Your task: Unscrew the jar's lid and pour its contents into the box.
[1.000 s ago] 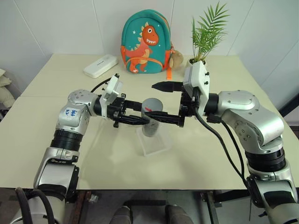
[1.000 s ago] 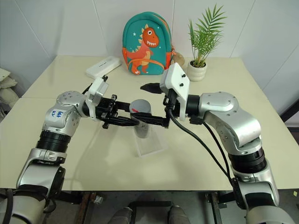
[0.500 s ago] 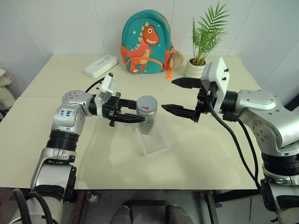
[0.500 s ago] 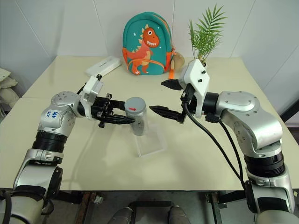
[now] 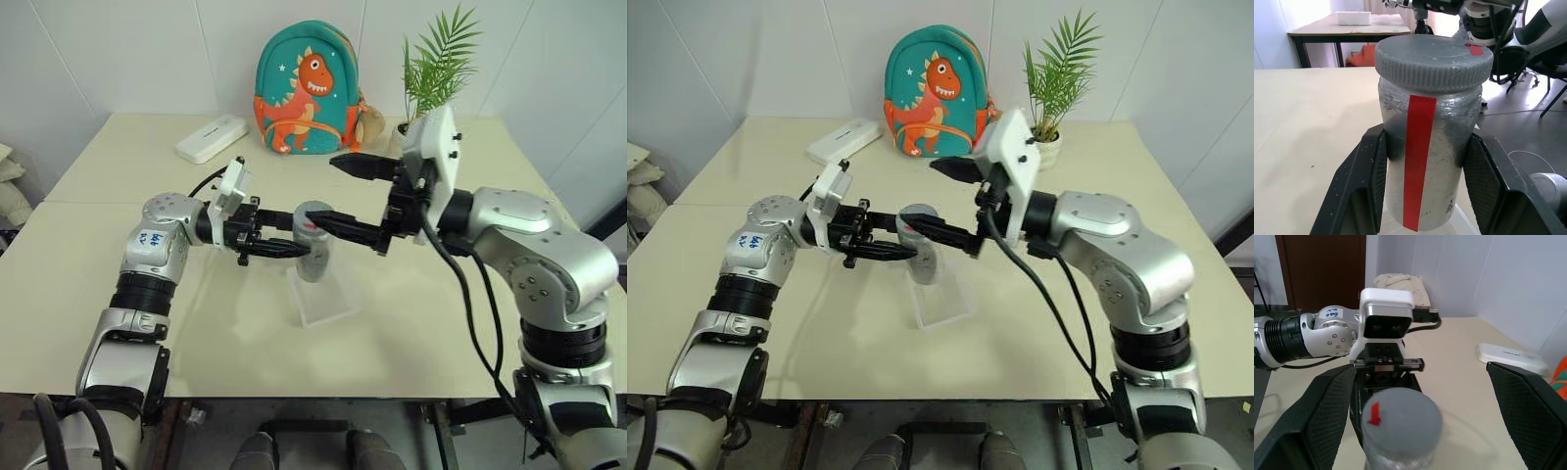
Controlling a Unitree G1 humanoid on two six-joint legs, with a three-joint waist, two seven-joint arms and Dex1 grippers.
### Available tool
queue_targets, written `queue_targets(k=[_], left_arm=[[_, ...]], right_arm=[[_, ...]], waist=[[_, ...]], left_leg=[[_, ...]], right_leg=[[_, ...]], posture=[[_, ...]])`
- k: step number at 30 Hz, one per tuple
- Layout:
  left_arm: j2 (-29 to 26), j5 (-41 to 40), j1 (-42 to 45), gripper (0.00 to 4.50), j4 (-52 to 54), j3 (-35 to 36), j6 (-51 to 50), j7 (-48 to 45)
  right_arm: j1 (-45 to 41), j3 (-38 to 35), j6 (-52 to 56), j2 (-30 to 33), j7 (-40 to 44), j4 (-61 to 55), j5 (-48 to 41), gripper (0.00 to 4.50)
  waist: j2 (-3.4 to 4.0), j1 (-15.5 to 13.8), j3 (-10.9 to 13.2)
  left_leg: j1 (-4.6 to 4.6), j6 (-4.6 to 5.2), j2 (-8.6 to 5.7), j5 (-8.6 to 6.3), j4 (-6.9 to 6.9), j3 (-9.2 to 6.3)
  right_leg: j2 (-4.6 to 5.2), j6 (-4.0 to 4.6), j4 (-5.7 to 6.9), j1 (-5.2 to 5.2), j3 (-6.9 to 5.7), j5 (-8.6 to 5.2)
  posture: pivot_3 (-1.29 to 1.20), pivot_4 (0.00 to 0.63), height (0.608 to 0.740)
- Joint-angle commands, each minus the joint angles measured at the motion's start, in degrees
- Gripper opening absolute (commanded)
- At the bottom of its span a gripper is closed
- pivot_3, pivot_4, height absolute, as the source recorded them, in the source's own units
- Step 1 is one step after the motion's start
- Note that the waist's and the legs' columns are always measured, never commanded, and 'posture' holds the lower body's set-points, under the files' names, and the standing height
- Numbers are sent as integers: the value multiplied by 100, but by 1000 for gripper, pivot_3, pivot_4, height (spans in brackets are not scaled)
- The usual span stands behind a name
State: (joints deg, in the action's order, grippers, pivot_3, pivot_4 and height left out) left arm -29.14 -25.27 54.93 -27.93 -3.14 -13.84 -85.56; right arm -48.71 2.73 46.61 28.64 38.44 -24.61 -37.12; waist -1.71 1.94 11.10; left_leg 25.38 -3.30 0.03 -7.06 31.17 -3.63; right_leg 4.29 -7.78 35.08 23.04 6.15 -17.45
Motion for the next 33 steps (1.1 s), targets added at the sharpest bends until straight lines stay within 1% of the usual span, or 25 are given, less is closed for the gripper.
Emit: queue_targets(k=[1,7,14,22,33], left_arm=[[33,-1,161,1881,228,48,-73,44],[31,27,134,1881,433,12,-316,206],[6,17,58,1881,627,22,-503,261],[-59,-60,-72,1881,777,87,-495,132],[-149,-121,-204,1881,849,174,-486,122]], right_arm=[[-195,206,-52,-236,-183,-32,113,4477],[-322,576,29,-492,-458,239,504,4477],[-351,575,72,-681,-515,339,597,4477],[-327,366,139,-469,-477,357,646,4477],[38,-19,354,270,-379,94,491,4477]], waist=[[0,5,0],[0,4,0],[0,1,0],[0,10,0],[0,6,0]], left_leg=[[0,0,0,0,0,0],[-1,0,0,0,3,0],[-1,-1,0,1,3,-1],[-1,-5,0,4,3,-1],[3,-6,0,4,2,0]], right_leg=[[0,0,0,0,0,0],[0,0,5,0,0,0],[-1,-14,23,8,0,7],[-4,-16,47,24,1,4],[-3,-4,45,29,3,-5]], posture=[[0,150,740],[0,150,740],[0,150,740],[0,150,740],[0,150,740]])
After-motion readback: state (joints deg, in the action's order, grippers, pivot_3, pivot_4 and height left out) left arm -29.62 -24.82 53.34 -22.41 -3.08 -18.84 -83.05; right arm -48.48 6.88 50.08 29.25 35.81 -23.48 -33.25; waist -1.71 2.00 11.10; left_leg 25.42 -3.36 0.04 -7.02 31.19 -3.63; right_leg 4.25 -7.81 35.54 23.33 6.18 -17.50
